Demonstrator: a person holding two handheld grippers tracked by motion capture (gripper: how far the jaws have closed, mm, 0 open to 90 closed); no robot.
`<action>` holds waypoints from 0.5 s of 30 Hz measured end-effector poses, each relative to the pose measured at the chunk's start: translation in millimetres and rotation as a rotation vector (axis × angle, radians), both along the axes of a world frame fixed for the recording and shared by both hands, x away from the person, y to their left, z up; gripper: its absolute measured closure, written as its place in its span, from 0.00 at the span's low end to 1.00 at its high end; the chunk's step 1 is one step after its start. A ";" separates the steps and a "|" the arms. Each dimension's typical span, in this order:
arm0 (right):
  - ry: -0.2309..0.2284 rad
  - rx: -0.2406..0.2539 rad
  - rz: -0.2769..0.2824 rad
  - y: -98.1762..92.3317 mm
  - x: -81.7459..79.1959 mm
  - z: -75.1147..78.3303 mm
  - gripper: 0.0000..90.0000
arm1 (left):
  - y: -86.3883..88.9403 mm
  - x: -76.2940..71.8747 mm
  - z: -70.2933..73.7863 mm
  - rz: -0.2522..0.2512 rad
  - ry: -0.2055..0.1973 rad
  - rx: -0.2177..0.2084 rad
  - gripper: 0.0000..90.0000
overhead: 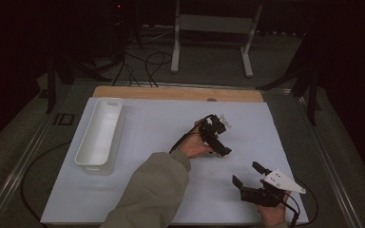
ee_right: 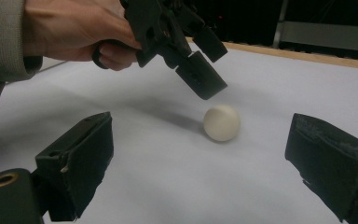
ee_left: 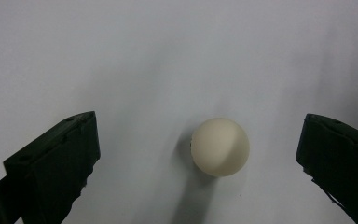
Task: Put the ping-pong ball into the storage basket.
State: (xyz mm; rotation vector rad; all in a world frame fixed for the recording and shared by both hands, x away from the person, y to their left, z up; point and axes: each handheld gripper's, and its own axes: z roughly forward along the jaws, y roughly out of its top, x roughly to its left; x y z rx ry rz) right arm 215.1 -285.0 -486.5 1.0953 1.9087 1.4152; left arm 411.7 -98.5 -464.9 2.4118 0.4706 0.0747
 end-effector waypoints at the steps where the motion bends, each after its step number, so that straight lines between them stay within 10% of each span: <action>1: 0.000 0.000 0.000 -0.1 0.0 0.0 0.08 | -0.6 0.0 -0.7 -0.002 0.001 0.002 0.00; 15: 0.000 0.001 -0.001 -0.4 -0.2 0.2 0.08 | -6.9 0.8 -9.9 0.000 0.021 0.010 0.00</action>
